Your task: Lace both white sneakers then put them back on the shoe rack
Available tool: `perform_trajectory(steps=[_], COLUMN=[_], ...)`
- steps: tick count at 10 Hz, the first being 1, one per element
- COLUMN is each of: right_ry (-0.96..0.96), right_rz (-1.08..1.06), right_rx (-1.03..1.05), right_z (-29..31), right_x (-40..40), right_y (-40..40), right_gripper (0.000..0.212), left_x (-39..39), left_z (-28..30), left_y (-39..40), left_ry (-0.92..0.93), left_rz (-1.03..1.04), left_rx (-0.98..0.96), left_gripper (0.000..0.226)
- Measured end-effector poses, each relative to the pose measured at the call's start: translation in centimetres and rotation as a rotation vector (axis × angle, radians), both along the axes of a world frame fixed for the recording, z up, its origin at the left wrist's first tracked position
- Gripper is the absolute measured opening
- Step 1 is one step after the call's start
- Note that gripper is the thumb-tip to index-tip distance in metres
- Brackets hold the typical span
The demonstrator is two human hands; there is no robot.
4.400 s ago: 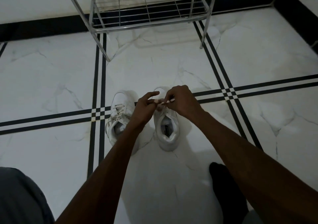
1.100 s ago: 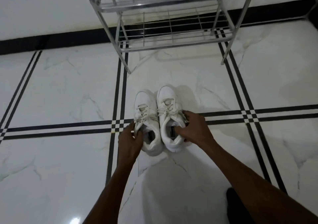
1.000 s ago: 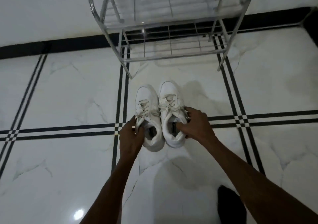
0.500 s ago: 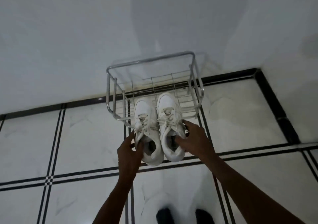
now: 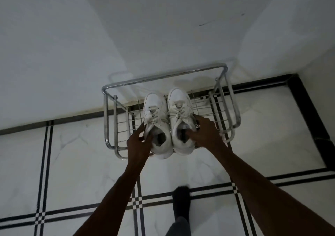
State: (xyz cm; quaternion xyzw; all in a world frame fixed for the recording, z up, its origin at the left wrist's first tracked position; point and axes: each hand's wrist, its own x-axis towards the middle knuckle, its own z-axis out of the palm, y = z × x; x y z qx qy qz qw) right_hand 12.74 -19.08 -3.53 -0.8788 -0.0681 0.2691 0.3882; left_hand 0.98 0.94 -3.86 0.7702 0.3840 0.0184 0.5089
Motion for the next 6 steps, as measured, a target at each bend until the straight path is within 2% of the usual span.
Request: perform_trajectory(steps=[1,3,4,5,6], right_ry=[0.013,0.045,-0.041,-0.246,-0.431], right_rz=[0.004,0.014,0.086,0.142,0.132], right_rx=[-0.024,-0.076,-0.253,-0.331,-0.257], right_z=[-1.5,-2.9,0.7,5.1,11.6], right_x=[0.9,1.0,0.4,0.5,1.8], right_y=[1.2,1.5,1.6,1.6,2.8], right_gripper=[0.07,0.08,0.083,0.055,0.055], left_x=[1.2,1.4,1.2,1.2,2.7], left_z=[-0.8,-1.2,1.3,6.0,12.4], left_y=[1.1,2.2,2.0,2.1,2.9], left_ry=[0.021,0.068,0.123,0.2,0.076], left_rz=[0.003,-0.05,-0.117,-0.221,-0.292], left_rx=[-0.01,-0.033,0.098,0.354,0.518], left_gripper=[0.052,0.057,0.057,0.061,0.063])
